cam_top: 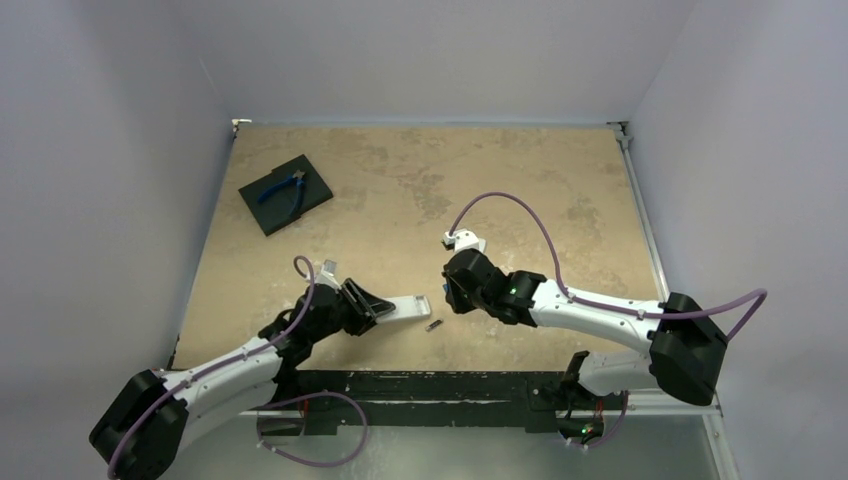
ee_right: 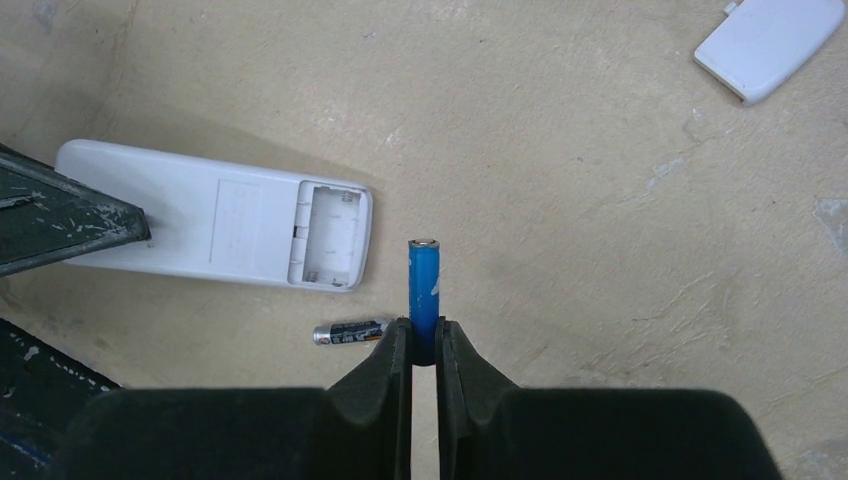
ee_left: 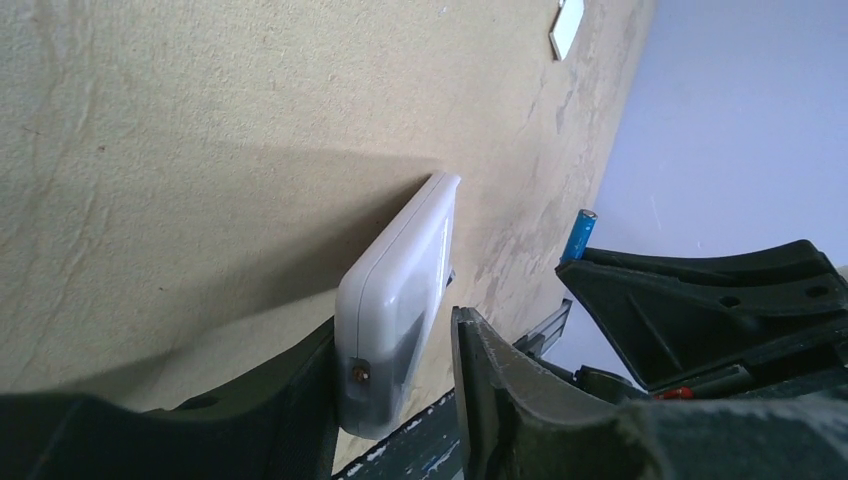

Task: Load the batteries into the remote control
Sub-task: Pick up the battery from the center of the board, then place the remote control at the center of the board.

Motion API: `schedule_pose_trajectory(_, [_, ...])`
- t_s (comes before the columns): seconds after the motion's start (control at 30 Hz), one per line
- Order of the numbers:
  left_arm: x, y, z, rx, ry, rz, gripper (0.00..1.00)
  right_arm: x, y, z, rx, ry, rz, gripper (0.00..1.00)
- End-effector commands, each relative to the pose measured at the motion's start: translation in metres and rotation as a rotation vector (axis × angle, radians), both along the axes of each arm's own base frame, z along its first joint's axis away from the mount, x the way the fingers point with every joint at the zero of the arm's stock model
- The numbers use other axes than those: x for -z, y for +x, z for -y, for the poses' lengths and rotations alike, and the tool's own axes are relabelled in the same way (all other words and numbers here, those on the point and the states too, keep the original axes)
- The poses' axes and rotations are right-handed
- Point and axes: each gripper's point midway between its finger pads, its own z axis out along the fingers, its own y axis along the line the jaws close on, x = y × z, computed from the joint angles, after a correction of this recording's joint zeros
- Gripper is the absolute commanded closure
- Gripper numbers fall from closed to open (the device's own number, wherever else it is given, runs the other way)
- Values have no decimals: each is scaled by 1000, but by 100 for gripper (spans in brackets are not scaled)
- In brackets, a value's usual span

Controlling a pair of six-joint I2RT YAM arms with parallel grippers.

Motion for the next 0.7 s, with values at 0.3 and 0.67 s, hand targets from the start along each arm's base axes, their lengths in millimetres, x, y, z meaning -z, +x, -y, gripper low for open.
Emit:
schedule_pose_trajectory(0.3, [-17, -2, -7, 34, 81, 62, 55, -10, 1, -8, 1, 58, 18, 100])
schedule_pose_trajectory(0.67, [-22, -13, -23, 62, 204, 44, 54, -8, 2, -10, -1, 52, 16, 100])
